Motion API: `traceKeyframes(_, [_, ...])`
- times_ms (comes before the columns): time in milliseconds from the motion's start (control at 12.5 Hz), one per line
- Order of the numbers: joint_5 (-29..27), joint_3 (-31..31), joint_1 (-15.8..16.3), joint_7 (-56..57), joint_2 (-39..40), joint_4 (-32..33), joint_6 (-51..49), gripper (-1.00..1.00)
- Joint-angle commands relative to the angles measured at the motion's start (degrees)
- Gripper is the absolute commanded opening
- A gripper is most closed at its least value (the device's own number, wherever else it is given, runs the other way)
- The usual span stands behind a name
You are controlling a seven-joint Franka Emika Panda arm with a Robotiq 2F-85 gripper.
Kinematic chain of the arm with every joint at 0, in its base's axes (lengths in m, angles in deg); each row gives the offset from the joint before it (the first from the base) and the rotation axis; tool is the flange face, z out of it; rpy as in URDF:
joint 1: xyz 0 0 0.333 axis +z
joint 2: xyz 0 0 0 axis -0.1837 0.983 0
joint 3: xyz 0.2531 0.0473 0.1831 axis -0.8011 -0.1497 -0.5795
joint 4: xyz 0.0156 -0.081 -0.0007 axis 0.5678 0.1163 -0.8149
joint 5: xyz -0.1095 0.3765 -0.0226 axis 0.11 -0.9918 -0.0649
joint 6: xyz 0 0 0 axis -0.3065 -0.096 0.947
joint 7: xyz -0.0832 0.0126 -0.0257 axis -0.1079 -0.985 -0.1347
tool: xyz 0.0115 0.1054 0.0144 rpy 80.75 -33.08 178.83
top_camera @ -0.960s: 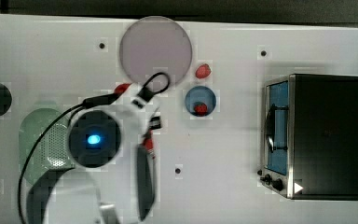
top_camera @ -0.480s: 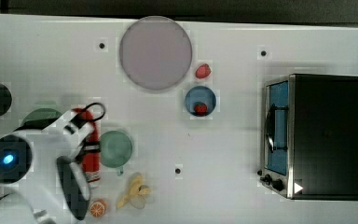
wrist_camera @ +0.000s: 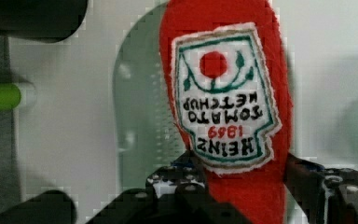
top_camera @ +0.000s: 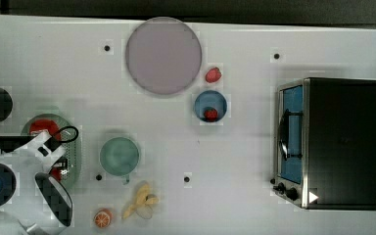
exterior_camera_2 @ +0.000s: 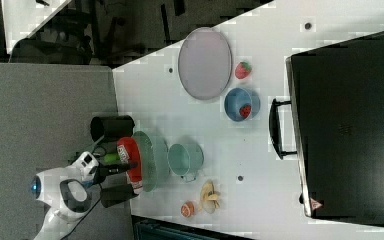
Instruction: Pick Ketchup from the table and place it in strainer.
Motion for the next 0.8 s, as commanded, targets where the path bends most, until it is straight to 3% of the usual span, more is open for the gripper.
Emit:
traceKeyframes(80, [0.2, 1.08, 0.7, -8.62, 4.63, -1.22, 5.67, 0.09])
traceKeyframes(320, [1.56, 1.56, 1.42, -8.62, 9.7, -1.23, 11.18, 0.18])
traceKeyframes(640, [1.58, 1.82, 1.14, -8.63, 10.32, -1.46, 12.32, 0.99])
traceKeyframes(800, [0.98, 2.39, -0.04, -9.34, 7.27, -1.45, 11.1, 1.0])
